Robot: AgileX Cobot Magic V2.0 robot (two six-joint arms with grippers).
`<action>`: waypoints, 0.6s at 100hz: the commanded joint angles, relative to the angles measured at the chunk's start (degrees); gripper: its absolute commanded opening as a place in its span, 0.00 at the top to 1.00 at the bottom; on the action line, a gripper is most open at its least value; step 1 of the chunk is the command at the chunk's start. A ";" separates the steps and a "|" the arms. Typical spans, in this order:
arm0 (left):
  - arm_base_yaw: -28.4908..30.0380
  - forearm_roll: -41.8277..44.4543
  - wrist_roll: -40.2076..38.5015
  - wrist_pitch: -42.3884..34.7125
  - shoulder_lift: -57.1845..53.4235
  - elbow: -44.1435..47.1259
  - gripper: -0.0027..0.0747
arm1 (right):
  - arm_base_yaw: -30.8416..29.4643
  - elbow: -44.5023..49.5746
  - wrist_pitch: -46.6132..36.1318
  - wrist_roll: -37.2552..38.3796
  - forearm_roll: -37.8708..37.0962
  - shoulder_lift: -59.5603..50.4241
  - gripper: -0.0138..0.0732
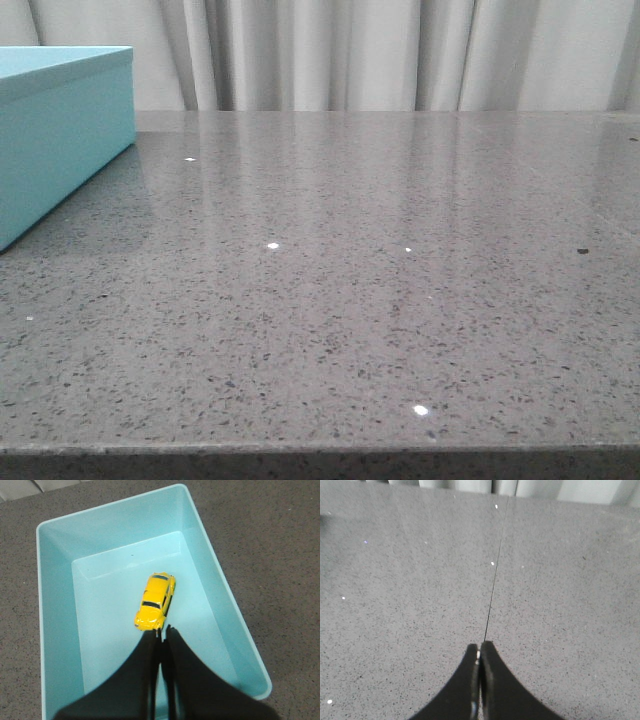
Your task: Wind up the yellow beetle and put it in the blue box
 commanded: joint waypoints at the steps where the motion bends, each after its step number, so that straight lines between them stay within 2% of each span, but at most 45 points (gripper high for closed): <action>1: 0.00 -1.60 0.00 -6.93 -6.44 5.48 0.99 | 0.02 1.70 -7.02 -0.52 -1.54 -4.41 0.92; 23: 0.00 -2.71 -0.10 -17.46 -19.67 23.30 0.99 | 0.02 10.13 -12.20 -0.52 -1.54 -13.62 0.92; 60: 0.00 -4.67 -0.10 -27.64 -38.56 47.25 0.99 | 0.02 24.38 -19.37 -0.52 -1.54 -25.65 0.92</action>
